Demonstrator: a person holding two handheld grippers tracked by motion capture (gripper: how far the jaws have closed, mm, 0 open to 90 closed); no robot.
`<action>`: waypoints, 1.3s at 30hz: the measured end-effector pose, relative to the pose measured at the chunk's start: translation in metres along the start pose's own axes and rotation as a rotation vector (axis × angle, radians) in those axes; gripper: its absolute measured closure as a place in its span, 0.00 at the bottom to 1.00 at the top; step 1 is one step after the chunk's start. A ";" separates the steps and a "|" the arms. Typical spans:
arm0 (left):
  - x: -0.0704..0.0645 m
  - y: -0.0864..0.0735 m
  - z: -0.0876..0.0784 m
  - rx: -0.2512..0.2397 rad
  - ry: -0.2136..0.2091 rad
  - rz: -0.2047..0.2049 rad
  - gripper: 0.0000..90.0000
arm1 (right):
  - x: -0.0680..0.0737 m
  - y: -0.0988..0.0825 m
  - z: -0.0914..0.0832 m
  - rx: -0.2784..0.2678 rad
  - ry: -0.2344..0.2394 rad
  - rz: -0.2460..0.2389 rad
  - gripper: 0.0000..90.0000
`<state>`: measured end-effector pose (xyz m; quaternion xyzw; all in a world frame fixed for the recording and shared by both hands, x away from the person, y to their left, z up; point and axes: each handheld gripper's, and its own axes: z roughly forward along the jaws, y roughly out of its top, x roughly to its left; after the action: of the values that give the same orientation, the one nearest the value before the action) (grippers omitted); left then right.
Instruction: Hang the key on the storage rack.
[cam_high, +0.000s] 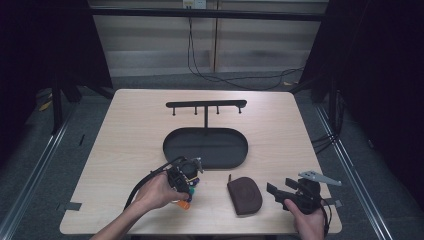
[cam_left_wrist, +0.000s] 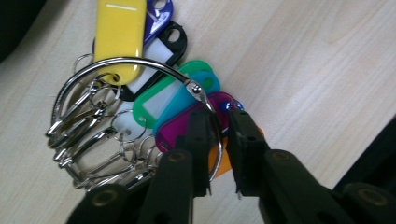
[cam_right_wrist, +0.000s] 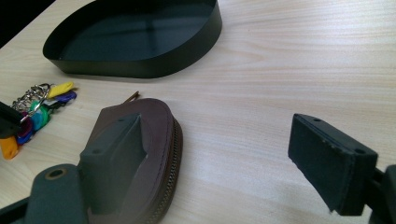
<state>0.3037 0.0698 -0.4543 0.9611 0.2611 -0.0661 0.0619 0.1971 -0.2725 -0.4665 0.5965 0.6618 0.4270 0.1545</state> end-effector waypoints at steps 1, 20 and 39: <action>0.001 0.000 0.000 0.000 -0.002 0.000 0.91 | 0.000 0.000 0.000 0.001 -0.003 0.001 0.21; 0.002 0.004 0.001 0.038 -0.023 0.024 0.97 | -0.002 0.000 0.000 0.003 -0.013 0.005 0.22; 0.008 -0.008 -0.033 -0.012 -0.035 0.029 0.97 | 0.000 0.000 0.002 0.015 -0.017 -0.001 0.23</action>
<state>0.3092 0.0852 -0.4242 0.9630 0.2465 -0.0804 0.0731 0.1984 -0.2723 -0.4676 0.6009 0.6638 0.4169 0.1561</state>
